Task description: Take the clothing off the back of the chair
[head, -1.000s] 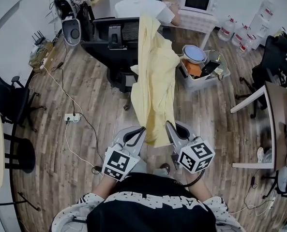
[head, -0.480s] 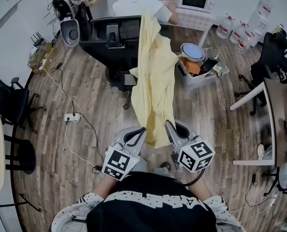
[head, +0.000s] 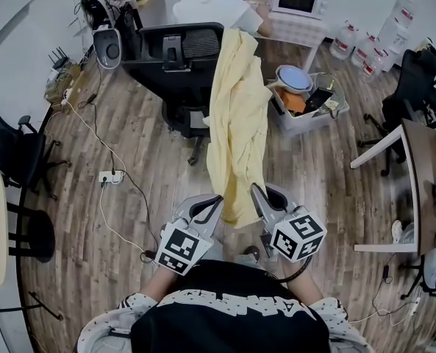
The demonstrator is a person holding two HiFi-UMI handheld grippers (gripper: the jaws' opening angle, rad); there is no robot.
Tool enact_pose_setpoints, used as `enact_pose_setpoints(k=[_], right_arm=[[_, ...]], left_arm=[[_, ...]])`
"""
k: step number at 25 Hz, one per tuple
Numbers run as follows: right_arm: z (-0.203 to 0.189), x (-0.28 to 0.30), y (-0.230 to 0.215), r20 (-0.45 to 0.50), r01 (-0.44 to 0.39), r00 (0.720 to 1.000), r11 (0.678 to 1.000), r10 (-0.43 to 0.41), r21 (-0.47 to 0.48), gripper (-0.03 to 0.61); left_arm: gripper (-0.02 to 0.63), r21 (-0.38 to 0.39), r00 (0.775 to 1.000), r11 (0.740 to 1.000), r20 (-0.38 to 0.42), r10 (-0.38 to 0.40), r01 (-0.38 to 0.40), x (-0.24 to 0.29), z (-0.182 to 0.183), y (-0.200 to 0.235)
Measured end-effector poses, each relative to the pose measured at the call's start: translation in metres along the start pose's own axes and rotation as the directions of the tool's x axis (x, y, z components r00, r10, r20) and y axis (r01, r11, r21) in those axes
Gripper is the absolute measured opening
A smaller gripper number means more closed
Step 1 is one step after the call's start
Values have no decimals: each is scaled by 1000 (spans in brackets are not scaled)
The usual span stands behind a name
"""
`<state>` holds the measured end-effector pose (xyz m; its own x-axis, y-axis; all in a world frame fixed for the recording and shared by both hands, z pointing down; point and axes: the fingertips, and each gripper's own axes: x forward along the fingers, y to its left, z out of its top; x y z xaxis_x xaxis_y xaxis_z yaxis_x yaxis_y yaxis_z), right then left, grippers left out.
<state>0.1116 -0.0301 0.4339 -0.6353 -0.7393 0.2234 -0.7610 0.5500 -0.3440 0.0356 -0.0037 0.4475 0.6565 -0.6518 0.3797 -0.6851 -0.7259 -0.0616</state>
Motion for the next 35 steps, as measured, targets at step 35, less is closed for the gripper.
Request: enact_pose_setpoints(k=[35], right_arm=[[-21,-30,-5,-33,12,999,1000,-11,28,31]], left_arm=[[2,27,992,992,-23,-126,126,19,3,-39]])
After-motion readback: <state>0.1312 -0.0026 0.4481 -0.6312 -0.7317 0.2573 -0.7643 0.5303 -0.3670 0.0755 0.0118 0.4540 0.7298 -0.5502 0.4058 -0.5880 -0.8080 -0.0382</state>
